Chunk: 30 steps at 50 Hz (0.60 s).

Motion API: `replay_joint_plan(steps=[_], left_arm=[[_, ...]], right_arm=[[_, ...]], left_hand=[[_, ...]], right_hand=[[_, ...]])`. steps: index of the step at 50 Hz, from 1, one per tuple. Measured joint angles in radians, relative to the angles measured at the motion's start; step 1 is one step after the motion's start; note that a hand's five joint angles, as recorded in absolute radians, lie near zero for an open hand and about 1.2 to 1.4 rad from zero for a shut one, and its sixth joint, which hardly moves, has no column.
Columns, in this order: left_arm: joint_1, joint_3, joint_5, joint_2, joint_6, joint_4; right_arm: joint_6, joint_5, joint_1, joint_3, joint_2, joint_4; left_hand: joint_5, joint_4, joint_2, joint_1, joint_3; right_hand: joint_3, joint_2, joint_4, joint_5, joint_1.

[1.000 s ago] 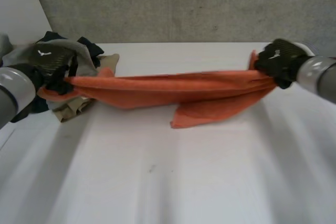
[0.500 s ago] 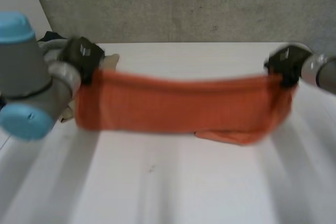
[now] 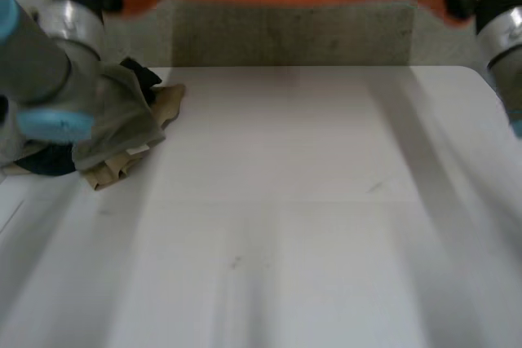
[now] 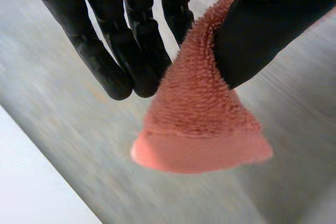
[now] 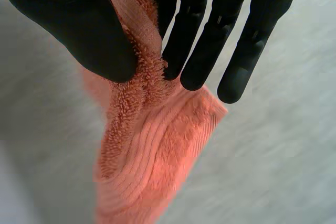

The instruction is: Fold the laundry.

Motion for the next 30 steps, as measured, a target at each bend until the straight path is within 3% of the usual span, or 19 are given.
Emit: replay_joint_plan(steps=[14,18,20,24,30], left_arm=[[0.006,-0.372,0.05,-0.175,0.013,-0.007],[0.006,-0.422,0.054,-0.171,0.055,-0.059],[0.006,-0.433,0.054,-0.15,0.076,-0.1],[0.008,-0.436,0.054,-0.09,0.098,-0.186],[0.015,-0.413,0.056,-0.007,0.078,-0.297]], right_arm=[[-0.139,-0.054,-0.003,0.19,0.187,0.309],[-0.152,-0.056,-0.015,0.221,0.202,0.363],[-0.151,-0.056,-0.02,0.23,0.197,0.386],[-0.15,-0.053,-0.027,0.236,0.163,0.419],[-0.146,-0.048,-0.035,0.21,0.093,0.463]], left_hand=[[0.0,0.0,0.0,0.0,0.0],[-0.144,-0.174,-0.172,-0.124,-0.162],[-0.362,-0.393,-0.388,-0.344,-0.377],[-0.531,-0.557,-0.552,-0.49,-0.54],[-0.586,-0.611,-0.604,-0.531,-0.598]], right_hand=[[-0.07,-0.06,-0.081,-0.029,-0.003],[-0.32,-0.323,-0.332,-0.303,-0.237],[-0.42,-0.412,-0.434,-0.411,-0.332],[-0.584,-0.564,-0.602,-0.583,-0.494],[-0.658,-0.651,-0.675,-0.663,-0.564]])
